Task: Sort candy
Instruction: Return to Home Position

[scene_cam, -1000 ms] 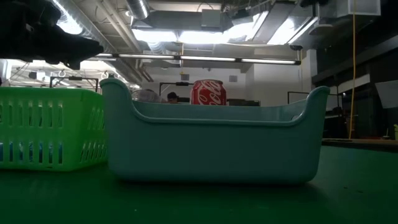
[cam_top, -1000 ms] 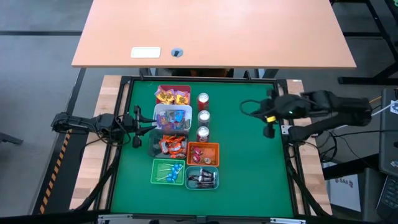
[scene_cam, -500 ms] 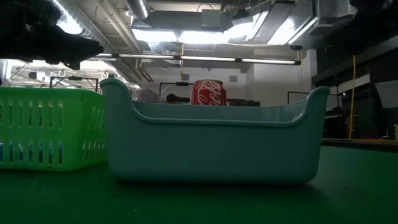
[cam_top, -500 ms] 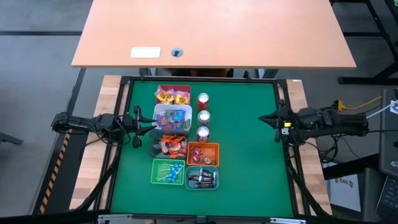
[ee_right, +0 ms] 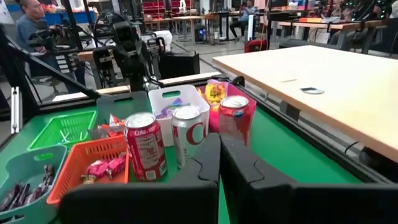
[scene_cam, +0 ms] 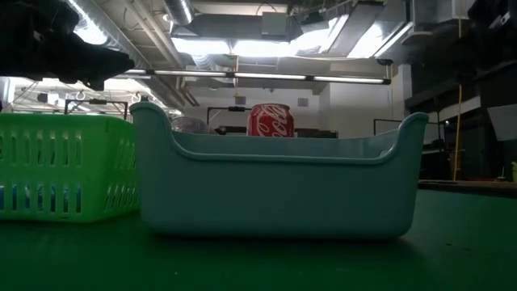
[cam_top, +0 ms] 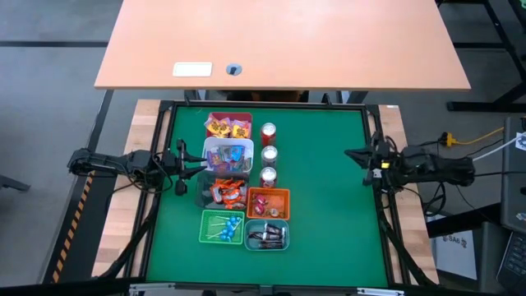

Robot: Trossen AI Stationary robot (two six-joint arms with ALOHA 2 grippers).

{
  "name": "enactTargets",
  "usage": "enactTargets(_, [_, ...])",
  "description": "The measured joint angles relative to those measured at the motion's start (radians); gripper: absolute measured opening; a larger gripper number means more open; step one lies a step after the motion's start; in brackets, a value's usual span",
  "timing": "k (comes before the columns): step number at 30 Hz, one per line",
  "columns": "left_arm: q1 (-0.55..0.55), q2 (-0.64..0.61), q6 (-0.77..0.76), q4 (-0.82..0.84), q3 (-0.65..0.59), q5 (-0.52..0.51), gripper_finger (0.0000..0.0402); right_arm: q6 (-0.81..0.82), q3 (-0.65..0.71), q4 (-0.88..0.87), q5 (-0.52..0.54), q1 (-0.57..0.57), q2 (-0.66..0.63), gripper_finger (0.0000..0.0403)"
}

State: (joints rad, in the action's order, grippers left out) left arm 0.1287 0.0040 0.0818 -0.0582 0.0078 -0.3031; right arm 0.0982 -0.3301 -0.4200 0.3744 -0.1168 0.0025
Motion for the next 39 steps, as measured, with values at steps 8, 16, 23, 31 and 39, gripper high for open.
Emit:
enactTargets(8, [0.0, 0.0, 0.0, 0.0, 0.0, 0.0, 0.0101, -0.006, 0.165, 0.17, -0.038, -0.001, 0.001, 0.0005])
enactTargets(16, [0.0, 0.0, 0.0, -0.001, 0.0, 0.0, 0.0101, -0.038, 0.229, 0.212, -0.125, -0.001, 0.001, 0.0005])
enactTargets(23, [0.0, 0.0, 0.0, -0.002, 0.0, 0.0, 0.0101, -0.106, 0.23, 0.214, -0.21, -0.001, 0.001, 0.0005])
enactTargets(31, [0.0, 0.0, 0.0, -0.002, 0.0, 0.001, 0.0101, -0.108, 0.271, 0.309, -0.223, -0.001, 0.009, 0.0005])
enactTargets(39, [0.0, 0.0, 0.0, -0.002, 0.0, 0.001, 0.0101, -0.146, 0.274, 0.318, -0.245, -0.001, 0.015, 0.0005])
